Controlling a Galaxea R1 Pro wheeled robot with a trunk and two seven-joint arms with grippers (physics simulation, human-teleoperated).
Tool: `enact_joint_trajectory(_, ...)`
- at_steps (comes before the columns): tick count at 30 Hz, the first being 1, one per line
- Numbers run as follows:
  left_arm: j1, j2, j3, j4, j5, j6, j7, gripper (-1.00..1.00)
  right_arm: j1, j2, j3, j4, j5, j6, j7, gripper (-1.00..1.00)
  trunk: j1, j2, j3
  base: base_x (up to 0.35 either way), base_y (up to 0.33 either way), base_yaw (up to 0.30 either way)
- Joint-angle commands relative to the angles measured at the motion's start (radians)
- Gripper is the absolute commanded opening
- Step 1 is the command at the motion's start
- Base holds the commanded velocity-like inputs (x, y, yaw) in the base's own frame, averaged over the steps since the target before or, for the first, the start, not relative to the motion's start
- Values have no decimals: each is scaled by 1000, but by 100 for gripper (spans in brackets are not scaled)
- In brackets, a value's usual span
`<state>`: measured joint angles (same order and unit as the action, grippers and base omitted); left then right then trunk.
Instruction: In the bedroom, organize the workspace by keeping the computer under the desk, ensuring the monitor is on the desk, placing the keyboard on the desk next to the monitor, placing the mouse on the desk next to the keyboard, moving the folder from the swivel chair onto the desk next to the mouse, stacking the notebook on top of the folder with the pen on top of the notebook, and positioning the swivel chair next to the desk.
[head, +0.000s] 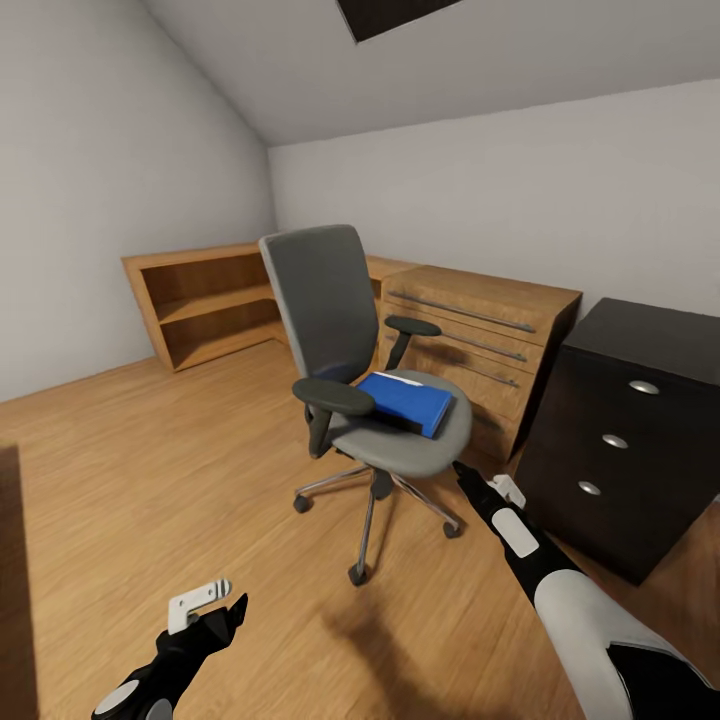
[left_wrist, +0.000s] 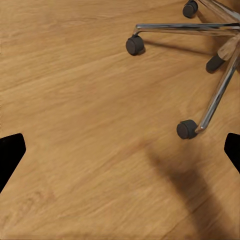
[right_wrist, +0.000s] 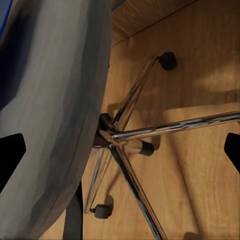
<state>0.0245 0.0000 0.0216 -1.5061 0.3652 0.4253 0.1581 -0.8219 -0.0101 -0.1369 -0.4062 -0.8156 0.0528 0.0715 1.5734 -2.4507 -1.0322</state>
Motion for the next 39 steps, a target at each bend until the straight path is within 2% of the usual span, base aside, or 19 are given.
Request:
enact_joint_trajectory(1, 0, 0, 0, -2, 11, 4, 7, 100, 0, 1, -6, 0, -7, 6, 5, 100, 0, 0, -1, -24, 0, 0)
enact_joint_trajectory(11, 0, 0, 0, -2, 11, 4, 7, 100, 0, 2, -5, 0, -7, 6, 4, 100, 0, 0, -1, -8, 0, 45)
enact_joint_trajectory(30, 0, -2, -1, -2, 11, 4, 8, 100, 0, 4, -5, 0, -6, 5, 5, 100, 0, 0, -1, 0, 0, 240)
enact_joint_trajectory(39, 0, -2, -2, -2, 9, 4, 8, 100, 0, 4, -5, 0, -6, 6, 5, 100, 0, 0, -1, 208, 0, 18)
